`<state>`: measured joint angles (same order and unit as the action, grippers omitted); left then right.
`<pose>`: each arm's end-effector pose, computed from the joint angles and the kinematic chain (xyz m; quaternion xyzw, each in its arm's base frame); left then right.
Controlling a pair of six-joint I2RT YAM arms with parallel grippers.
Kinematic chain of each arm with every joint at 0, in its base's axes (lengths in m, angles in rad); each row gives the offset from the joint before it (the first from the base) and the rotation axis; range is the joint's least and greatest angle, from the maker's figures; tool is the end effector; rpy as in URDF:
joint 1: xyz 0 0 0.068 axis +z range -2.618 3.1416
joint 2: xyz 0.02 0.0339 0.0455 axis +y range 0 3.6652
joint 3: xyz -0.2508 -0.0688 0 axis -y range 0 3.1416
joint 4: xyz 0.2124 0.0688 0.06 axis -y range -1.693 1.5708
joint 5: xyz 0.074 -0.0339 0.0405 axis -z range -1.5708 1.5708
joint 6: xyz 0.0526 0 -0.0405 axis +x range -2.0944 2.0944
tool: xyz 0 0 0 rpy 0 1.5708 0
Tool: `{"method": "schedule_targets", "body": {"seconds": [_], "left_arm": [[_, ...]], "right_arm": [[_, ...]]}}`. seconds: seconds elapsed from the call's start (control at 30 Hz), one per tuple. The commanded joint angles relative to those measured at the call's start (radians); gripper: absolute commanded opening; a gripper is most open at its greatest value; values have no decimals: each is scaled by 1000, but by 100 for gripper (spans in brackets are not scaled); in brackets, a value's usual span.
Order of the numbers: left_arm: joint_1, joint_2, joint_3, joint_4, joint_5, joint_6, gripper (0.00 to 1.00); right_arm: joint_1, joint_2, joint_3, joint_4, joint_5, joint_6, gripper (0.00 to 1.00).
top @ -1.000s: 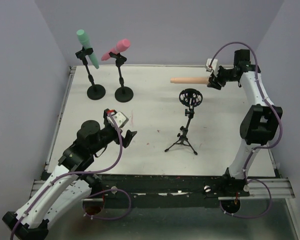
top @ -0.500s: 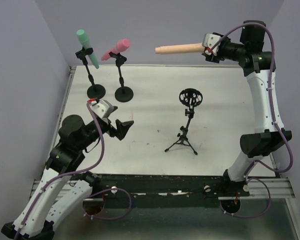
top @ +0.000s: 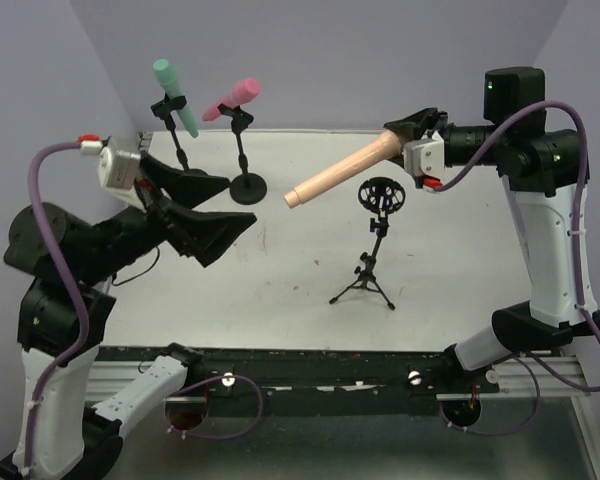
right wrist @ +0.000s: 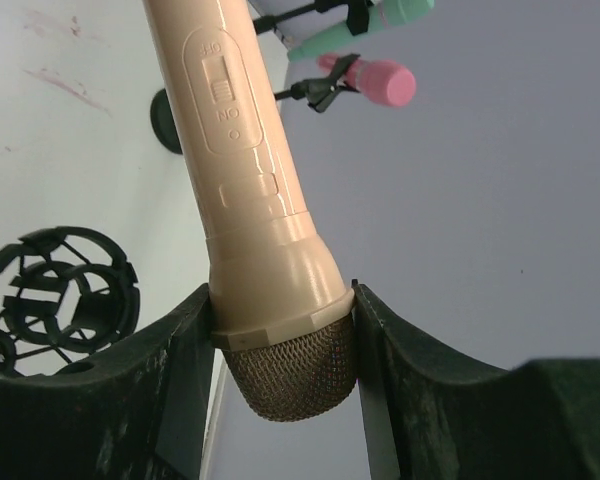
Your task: Attach the microphones to the stand
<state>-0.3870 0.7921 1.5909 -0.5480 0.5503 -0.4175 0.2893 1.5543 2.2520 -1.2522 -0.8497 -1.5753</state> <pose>0.0490 -0.0497 0.5156 0.2056 0.5933 -0.4509 0.6344 0.2116 0.1042 0.4895 -0.7587 0.3134 0.0224 0.5707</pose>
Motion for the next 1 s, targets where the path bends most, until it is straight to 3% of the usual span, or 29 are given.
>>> {"method": "schedule_targets", "body": {"seconds": [0.0, 0.07, 0.47, 0.97], "left_arm": [[7, 188, -49, 101, 331, -415, 98], [-4, 245, -81, 221, 393, -539, 98], [-162, 574, 139, 27, 396, -397, 98], [-253, 691, 202, -197, 410, -188, 72]], "right_arm": [[37, -43, -48, -168, -84, -107, 25], [53, -57, -68, -170, -94, -104, 25], [172, -76, -157, -170, -106, -107, 25], [278, -63, -180, -171, -31, -112, 26]]}}
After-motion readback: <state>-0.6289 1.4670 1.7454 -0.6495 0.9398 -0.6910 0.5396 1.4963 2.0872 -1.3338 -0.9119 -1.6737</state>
